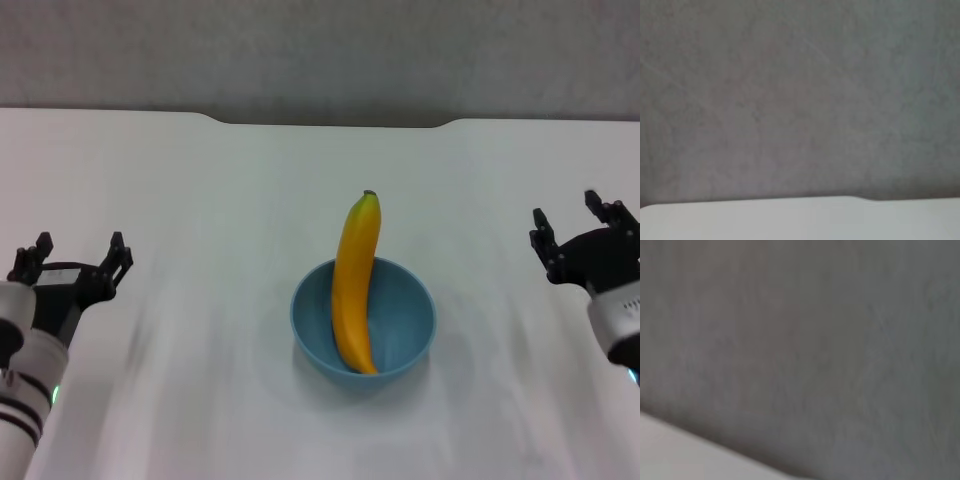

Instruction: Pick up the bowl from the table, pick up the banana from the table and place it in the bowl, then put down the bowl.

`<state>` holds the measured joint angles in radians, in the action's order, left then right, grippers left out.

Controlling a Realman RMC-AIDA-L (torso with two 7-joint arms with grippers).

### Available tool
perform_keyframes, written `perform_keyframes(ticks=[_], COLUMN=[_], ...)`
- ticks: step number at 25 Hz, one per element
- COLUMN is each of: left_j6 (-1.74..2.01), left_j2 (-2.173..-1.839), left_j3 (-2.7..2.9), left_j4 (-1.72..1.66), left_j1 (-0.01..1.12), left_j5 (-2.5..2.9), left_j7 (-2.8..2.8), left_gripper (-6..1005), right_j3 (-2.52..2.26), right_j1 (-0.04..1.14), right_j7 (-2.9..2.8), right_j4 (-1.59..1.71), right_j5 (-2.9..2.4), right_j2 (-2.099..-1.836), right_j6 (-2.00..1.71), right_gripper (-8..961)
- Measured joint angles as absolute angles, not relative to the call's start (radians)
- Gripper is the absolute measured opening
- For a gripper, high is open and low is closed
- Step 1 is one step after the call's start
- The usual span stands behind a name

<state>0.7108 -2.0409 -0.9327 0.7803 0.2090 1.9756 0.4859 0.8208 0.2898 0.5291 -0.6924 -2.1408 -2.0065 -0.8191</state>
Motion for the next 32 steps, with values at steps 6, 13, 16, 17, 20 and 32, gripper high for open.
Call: perform_keyframes(ticks=[6, 13, 16, 17, 20, 32], left_j6=[0.808, 1.036, 1.059, 1.058, 1.047, 1.016], left_j2=[-2.044, -2.046, -2.048, -2.049, -2.052, -2.055], left_j3=[-0.888, -0.742, -0.69, -0.672, -0.649, -0.621], left_j4=[0.649, 0.501, 0.491, 0.484, 0.468, 0.477], left_j1=[0.25, 0.285, 0.296, 0.303, 0.316, 0.338], left_j5=[2.136, 2.217, 2.219, 2.219, 2.22, 2.207], left_j7=[0.317, 0.21, 0.215, 0.22, 0.226, 0.066], left_gripper=[895, 895, 895, 895, 895, 896], right_j3=[0.72, 0.679, 0.651, 0.638, 0.614, 0.59], right_j1=[0.345, 0.36, 0.364, 0.37, 0.378, 0.385], right_j7=[0.239, 0.096, 0.047, 0.047, 0.052, 0.06], right_j4=[-0.506, -0.455, -0.43, -0.425, -0.427, -0.431], right_j5=[-2.223, -2.244, -2.252, -2.26, -2.288, -2.344], right_j2=[-2.009, -2.011, -2.011, -2.01, -2.011, -2.014], right_j6=[-0.986, -1.041, -1.086, -1.091, -1.096, -1.112], right_gripper=[619, 619, 619, 619, 620, 620])
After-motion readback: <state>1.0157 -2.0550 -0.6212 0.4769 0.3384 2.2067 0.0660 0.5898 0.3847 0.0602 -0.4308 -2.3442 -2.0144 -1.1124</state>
